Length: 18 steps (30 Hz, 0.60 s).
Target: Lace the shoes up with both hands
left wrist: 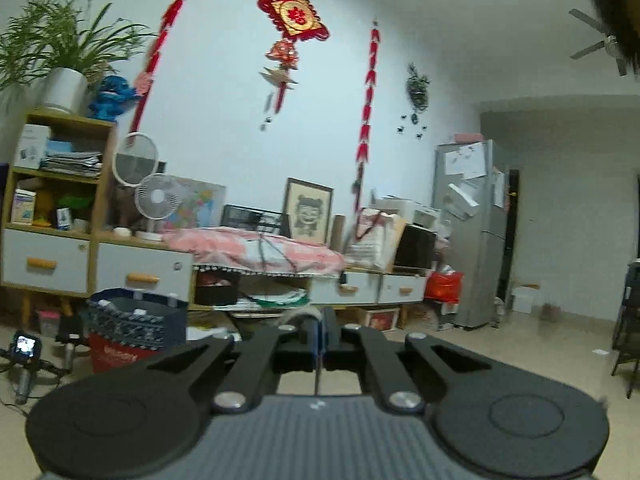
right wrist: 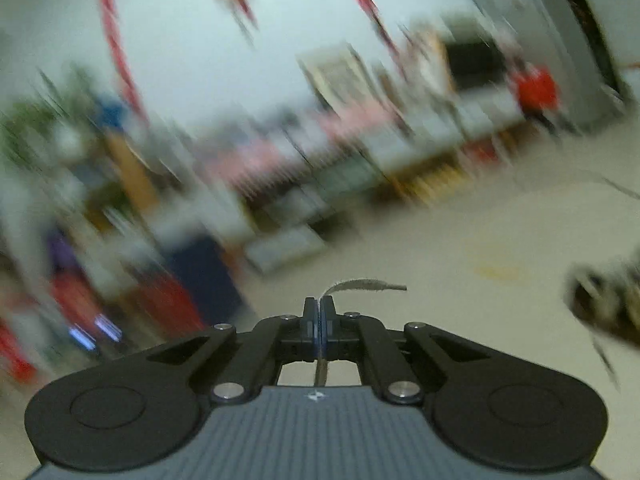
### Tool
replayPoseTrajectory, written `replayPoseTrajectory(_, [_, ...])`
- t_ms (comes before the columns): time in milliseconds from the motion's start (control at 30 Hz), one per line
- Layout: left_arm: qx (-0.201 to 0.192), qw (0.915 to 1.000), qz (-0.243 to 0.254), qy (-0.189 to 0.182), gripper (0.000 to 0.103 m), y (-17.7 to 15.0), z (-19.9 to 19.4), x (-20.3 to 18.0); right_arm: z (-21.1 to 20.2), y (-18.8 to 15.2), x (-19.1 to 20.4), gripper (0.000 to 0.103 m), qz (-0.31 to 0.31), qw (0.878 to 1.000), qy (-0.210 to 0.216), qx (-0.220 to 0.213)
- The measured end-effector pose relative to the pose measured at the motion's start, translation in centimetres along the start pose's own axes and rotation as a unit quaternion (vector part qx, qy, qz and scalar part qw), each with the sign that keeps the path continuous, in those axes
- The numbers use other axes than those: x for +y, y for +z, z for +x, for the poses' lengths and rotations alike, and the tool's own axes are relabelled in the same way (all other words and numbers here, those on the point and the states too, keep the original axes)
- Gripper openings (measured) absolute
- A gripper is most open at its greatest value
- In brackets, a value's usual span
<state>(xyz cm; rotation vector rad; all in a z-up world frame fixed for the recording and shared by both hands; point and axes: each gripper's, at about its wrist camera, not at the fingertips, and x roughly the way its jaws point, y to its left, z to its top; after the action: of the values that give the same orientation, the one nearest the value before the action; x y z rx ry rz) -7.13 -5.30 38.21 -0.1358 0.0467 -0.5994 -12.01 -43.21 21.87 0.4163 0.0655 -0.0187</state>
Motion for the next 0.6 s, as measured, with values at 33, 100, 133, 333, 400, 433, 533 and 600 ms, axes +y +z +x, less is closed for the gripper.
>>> replayPoseTrajectory(33, [0.000,1.0000,0.004,-0.009,0.002,0.2,0.0,-0.3,-0.6,1.4,1.5,0.002,-0.007,0.999,0.027,-0.016])
replayPoseTrajectory(100, [0.000,0.9997,0.017,-0.017,0.002,0.6,-0.2,-1.0,-1.8,4.0,4.6,0.002,-0.021,0.996,0.081,-0.042])
replayPoseTrajectory(133, [-0.001,0.9995,0.024,-0.022,0.002,0.8,-0.3,-1.3,-2.0,4.9,6.2,0.002,-0.034,0.993,0.106,-0.044])
replayPoseTrajectory(333, [-0.003,0.9978,0.051,-0.043,0.002,0.5,-0.5,-2.9,-3.6,4.7,13.0,0.002,-0.131,0.973,0.187,-0.031])
replayPoseTrajectory(400, [-0.002,0.9971,0.061,-0.044,0.002,0.2,-0.6,-3.4,-3.9,4.2,13.6,0.002,-0.128,0.972,0.195,-0.023])
replayPoseTrajectory(433, [-0.002,0.9970,0.063,-0.044,0.002,0.2,-0.6,-3.5,-4.2,4.0,13.5,0.002,-0.124,0.972,0.199,-0.021])
replayPoseTrajectory(533, [-0.002,0.9975,0.053,-0.048,0.002,0.3,-0.7,-3.6,-4.6,4.0,14.1,0.002,-0.133,0.970,0.200,-0.024])
replayPoseTrajectory(600, [-0.002,0.9979,0.041,-0.050,0.002,0.5,-0.6,-3.4,-4.7,4.1,14.4,0.002,-0.143,0.969,0.200,-0.027])
